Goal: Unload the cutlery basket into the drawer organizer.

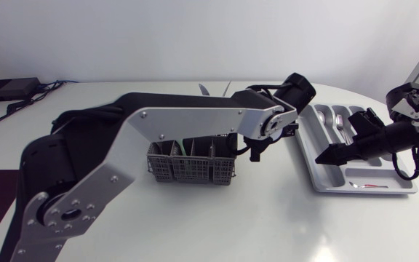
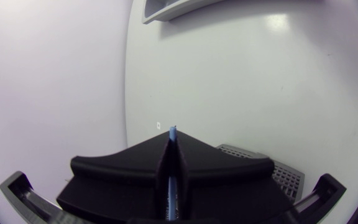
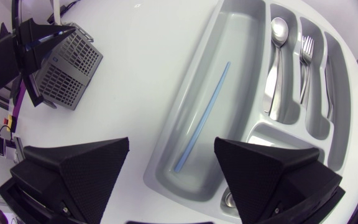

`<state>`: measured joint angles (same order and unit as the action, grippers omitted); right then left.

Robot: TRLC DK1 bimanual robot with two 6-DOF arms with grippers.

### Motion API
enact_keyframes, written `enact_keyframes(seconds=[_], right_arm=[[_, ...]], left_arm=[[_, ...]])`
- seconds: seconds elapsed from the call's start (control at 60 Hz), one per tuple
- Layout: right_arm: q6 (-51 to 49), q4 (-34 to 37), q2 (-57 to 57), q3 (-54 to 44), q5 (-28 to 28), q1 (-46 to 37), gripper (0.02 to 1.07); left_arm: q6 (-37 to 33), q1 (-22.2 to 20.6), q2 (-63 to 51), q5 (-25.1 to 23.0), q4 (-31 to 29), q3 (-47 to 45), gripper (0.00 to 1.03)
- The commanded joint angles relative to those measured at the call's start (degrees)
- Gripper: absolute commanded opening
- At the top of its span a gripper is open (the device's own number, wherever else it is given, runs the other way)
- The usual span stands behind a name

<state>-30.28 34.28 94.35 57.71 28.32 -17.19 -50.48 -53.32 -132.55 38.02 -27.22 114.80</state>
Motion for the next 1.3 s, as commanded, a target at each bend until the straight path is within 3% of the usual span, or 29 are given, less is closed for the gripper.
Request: enact_keyframes(seconds=[0.0,0.567,0.75,0.9,1.167,1.283], right_arm=[[-0.74,-0.09,-1.27,-1.46,0.07,0.49,1.01],[-0.83,0.17,-2.68,-1.99,0.07,0.84,1.01],[-1.01,-0.09,-3.38,-2.25,0.34,0.93,1.01],[-1.27,-0.36,-6.98,-3.22,2.36,1.02,1.01],[-2.24,0.35,-14.63,-5.15,9.3,1.02,1.01],[-2.5,0.79,-18.23,-5.77,12.73,1.02,1.01]], left_arm=[[-2.43,-0.03,2.82,0.56,0.24,1.83,0.03],[-7.79,-0.47,6.08,0.92,1.12,7.54,0.03],[-6.91,-0.91,8.71,0.83,4.72,7.54,0.03],[-3.75,-1.08,13.55,-1.63,10.0,5.52,0.03],[10.75,-0.64,21.02,-10.16,8.77,1.65,0.03],[18.75,-0.03,24.27,-16.49,6.13,0.16,0.03]])
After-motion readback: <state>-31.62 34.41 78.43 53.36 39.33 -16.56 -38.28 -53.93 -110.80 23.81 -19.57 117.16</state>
